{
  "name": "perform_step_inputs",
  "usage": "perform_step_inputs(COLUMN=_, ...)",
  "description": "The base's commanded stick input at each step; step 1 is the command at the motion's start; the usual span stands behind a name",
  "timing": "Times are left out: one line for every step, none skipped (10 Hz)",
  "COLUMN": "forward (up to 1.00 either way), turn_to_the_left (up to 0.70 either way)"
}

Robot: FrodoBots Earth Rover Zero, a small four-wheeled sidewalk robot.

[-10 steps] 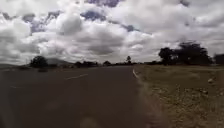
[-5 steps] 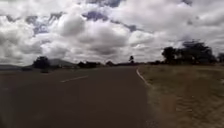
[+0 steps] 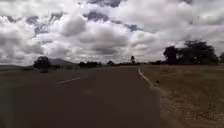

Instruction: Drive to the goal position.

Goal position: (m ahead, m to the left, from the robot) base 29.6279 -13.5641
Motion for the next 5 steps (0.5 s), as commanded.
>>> perform_step_inputs(forward=0.85, turn_to_the_left=-0.34)
perform_step_inputs(forward=0.85, turn_to_the_left=-0.34)
perform_step_inputs(forward=0.85, turn_to_the_left=-0.34)
perform_step_inputs(forward=0.85, turn_to_the_left=-0.29)
perform_step_inputs(forward=0.85, turn_to_the_left=-0.20)
